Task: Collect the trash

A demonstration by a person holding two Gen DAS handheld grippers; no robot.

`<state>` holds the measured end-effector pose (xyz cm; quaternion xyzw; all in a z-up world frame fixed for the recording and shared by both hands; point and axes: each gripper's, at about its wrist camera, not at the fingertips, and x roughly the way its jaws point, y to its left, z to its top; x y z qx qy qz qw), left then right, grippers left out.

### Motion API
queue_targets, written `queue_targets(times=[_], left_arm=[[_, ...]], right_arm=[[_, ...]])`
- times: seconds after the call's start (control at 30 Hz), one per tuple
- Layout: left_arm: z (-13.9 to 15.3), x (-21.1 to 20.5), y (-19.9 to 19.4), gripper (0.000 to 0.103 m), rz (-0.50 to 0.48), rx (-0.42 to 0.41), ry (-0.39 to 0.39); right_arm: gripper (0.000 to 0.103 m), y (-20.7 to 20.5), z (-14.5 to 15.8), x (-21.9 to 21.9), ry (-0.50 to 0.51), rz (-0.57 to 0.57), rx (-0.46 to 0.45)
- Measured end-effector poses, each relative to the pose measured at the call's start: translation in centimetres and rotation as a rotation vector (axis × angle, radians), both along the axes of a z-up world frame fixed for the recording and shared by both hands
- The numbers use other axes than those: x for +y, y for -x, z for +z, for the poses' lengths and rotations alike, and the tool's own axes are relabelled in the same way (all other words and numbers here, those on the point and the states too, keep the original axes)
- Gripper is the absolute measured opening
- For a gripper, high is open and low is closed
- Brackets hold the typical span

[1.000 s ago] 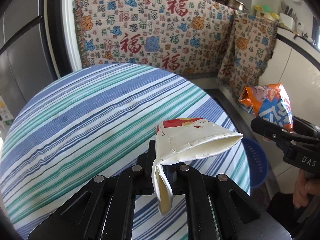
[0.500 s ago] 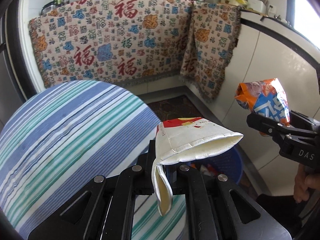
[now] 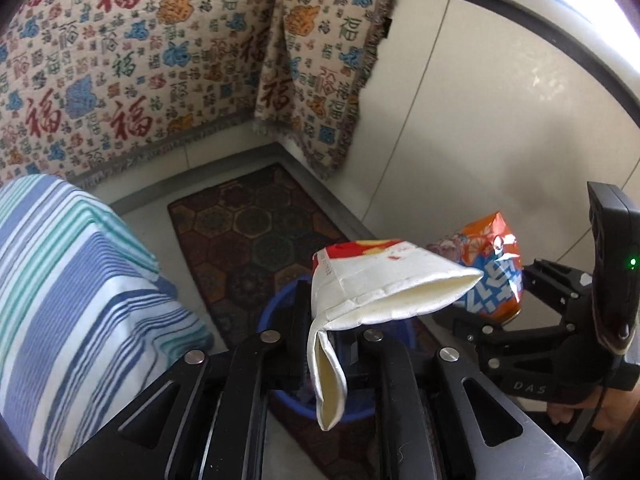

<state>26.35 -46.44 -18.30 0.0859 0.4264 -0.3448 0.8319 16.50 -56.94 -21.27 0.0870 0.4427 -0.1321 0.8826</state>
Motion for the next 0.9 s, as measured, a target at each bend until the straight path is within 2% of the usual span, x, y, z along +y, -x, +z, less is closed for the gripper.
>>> queue_targets(times=[0.07,0.13,0.17,0.2,0.23,0.33,0.5,0.57,0.9], left_arm=[[-0.3,-1.2,-0.2,0.043,-0.015,0.002,-0.003],[-0.5,-1.9,-0.2,0.058,-0.024,-0.011,-0.005],[-0.5,-2.1,-0.1,0.065,-0.025,-0.020,-0.007],[-0.5,-2.2,-0.1,0.068,-0.025,-0.026,-0.005],[-0.5,-2.3,-0.1,0.072,-0.024,-0.031,-0.002],[-0.6,-2.6,-0.2,0.077,-0.010,-0.041,-0.005],[-0.7,-2.7,-0.6,0.081,0.006,-0.044,-0.021],[-0.8,-3.0,-0.8,0.087,0.007,-0.051,-0.030],[-0.7,-3.4,-1.1,0.092,0.004,-0.047,-0.043]], right_arm=[[0.066,0.0,-0.6,-0.4,-0.007,0.003,0.009],[0.068,0.0,-1.2,-0.7,-0.010,0.007,0.013],[0.076,-0.1,-1.4,-0.8,-0.008,0.006,0.013],[0.082,-0.1,-1.5,-0.9,-0.010,0.006,0.015],[0.082,-0.1,-1.7,-1.0,-0.011,0.006,0.019],[0.087,0.0,-1.7,-1.0,-0.005,-0.002,0.018],[0.087,0.2,-1.2,-1.1,0.003,-0.016,0.001],[0.087,0.4,-0.9,-1.0,0.004,-0.018,-0.008],[0.087,1.2,-0.5,-1.3,0.007,-0.033,-0.012]])
